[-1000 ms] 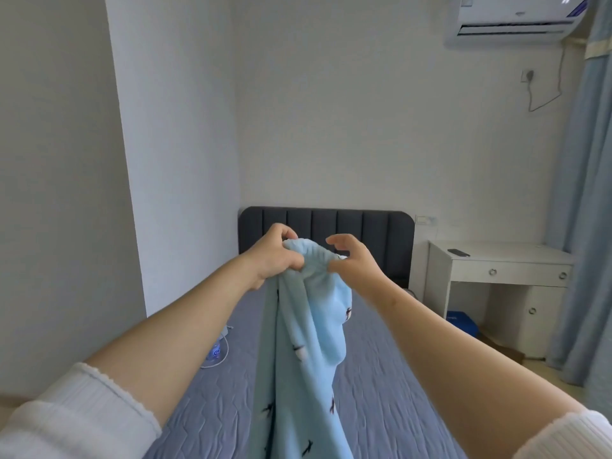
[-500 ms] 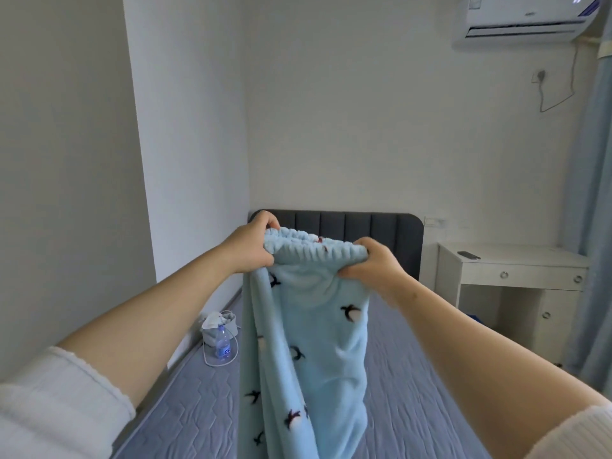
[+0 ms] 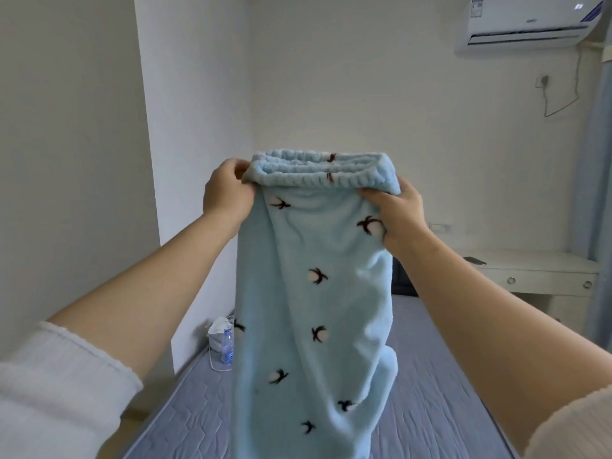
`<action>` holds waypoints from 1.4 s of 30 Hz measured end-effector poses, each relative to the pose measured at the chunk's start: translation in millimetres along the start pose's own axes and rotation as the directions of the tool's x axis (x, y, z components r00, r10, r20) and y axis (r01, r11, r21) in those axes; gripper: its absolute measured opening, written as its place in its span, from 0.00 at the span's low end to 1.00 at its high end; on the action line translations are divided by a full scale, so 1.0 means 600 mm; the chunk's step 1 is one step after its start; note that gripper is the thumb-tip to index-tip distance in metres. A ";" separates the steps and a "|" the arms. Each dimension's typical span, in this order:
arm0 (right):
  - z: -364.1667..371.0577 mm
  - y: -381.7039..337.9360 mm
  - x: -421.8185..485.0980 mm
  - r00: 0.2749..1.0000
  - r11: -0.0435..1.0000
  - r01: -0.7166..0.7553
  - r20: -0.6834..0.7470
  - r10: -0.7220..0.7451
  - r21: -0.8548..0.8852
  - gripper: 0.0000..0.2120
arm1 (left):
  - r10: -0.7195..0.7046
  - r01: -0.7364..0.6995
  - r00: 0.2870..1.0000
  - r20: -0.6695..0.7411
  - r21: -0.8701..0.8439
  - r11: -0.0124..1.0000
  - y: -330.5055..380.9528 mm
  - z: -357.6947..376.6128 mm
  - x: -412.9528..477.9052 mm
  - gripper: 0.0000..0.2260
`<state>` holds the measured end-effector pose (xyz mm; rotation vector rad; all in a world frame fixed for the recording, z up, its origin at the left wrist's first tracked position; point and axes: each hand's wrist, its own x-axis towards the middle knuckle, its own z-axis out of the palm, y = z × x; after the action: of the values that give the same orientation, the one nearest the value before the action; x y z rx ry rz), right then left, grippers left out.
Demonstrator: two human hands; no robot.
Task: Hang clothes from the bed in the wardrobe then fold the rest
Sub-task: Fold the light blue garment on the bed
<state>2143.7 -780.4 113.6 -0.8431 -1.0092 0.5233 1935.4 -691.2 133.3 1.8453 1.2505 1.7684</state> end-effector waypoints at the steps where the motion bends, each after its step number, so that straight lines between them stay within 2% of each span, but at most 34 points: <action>1: -0.001 -0.003 0.000 1.000 0.999 -0.012 0.025 0.012 0.031 0.07 | -0.025 0.028 0.998 0.053 -0.049 0.998 0.009 0.001 -0.002 0.05; 5: -0.018 -0.010 0.003 0.994 0.994 -0.061 0.082 0.068 -0.086 0.03 | -0.138 0.153 0.957 0.255 -0.037 0.988 0.034 -0.019 -0.005 0.04; 7: -0.022 -0.022 0.009 0.990 0.988 -0.109 0.076 0.118 -0.106 0.09 | -0.178 0.207 0.935 0.305 -0.065 0.976 0.044 -0.035 -0.002 0.02; 10: -0.019 -0.039 0.020 0.981 0.934 -0.155 0.059 0.182 -0.321 0.20 | -0.238 0.319 0.860 0.450 -0.110 0.941 0.061 -0.056 0.002 0.04; 13: -0.025 -0.039 0.026 0.959 0.895 -0.201 0.108 0.263 -0.397 0.23 | -0.271 0.385 0.791 0.549 -0.103 0.917 0.062 -0.068 0.006 0.07; 14: -0.030 -0.040 0.025 0.935 0.893 -0.245 0.153 0.321 -0.378 0.22 | -0.277 0.408 0.781 0.560 -0.121 0.905 0.059 -0.070 0.006 0.08; 16: -0.044 -0.043 0.025 0.843 0.870 -0.342 0.294 0.451 -0.354 0.22 | -0.307 0.455 0.755 0.580 -0.125 0.882 0.047 -0.072 0.006 0.08; 18: -0.058 -0.044 0.025 0.732 0.834 -0.385 0.419 0.537 -0.395 0.23 | -0.358 0.494 0.693 0.626 -0.051 0.868 0.031 -0.074 0.002 0.04; 19: -0.063 -0.040 0.029 0.699 0.816 -0.387 0.441 0.563 -0.429 0.22 | -0.390 0.510 0.654 0.648 0.003 0.860 0.021 -0.075 0.001 0.02; 20: -0.068 -0.035 0.035 0.685 0.794 -0.379 0.434 0.586 -0.475 0.21 | -0.422 0.520 0.618 0.663 0.058 0.852 0.010 -0.075 0.000 0.01; 22: -0.074 -0.014 0.042 0.704 0.701 -0.300 0.346 0.621 -0.647 0.17 | -0.489 0.509 0.568 0.662 0.185 0.841 -0.017 -0.065 -0.004 0.02; 24: -0.076 0.019 0.048 0.753 0.471 -0.144 0.213 0.622 -0.870 0.13 | -0.548 0.500 0.530 0.647 0.283 0.818 -0.049 -0.035 -0.016 0.01; 25: -0.073 0.044 0.049 0.768 0.383 -0.122 0.157 0.621 -0.916 0.11 | -0.578 0.520 0.505 0.640 0.309 0.796 -0.067 -0.014 -0.026 0.01; 26: -0.069 0.075 0.049 0.774 0.348 -0.146 0.113 0.624 -0.926 0.10 | -0.606 0.556 0.481 0.634 0.314 0.770 -0.085 0.009 -0.036 0.01; 27: -0.064 0.111 0.048 0.775 0.367 -0.220 0.067 0.629 -0.904 0.08 | -0.628 0.594 0.464 0.624 0.307 0.744 -0.103 0.033 -0.046 0.01; 28: -0.060 0.146 0.045 0.773 0.432 -0.331 0.021 0.634 -0.839 0.06 | -0.642 0.622 0.463 0.611 0.292 0.726 -0.119 0.057 -0.052 0.02; 30: -0.045 0.201 0.052 0.805 0.588 -0.476 -0.054 0.591 -0.654 0.05 | -0.640 0.648 0.517 0.569 0.229 0.727 -0.143 0.098 -0.042 0.04; 31: -0.040 0.222 0.066 0.843 0.656 -0.466 -0.074 0.532 -0.594 0.04 | -0.622 0.645 0.565 0.542 0.179 0.743 -0.151 0.115 -0.028 0.06; 33: -0.030 0.238 0.108 0.937 0.792 -0.333 -0.086 0.338 -0.513 0.01 | -0.536 0.605 0.689 0.488 0.018 0.796 -0.154 0.140 0.013 0.09; 34: -0.025 0.234 0.130 0.967 0.845 -0.250 -0.081 0.240 -0.473 0.03 | -0.478 0.568 0.751 0.456 -0.076 0.819 -0.149 0.146 0.035 0.12; 37: -0.010 0.195 0.170 0.996 0.907 -0.091 -0.059 0.073 -0.410 0.10 | -0.323 0.436 0.866 0.382 -0.260 0.861 -0.118 0.141 0.084 0.15; 42: 0.011 0.120 0.192 0.996 0.937 0.084 0.022 -0.082 -0.339 0.11 | -0.168 0.279 0.939 0.300 -0.378 0.883 -0.072 0.113 0.134 0.17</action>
<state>2189.9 -652.6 116.4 -1.0998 -1.1557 0.2814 1970.4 -583.4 141.2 1.5514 0.8640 1.4694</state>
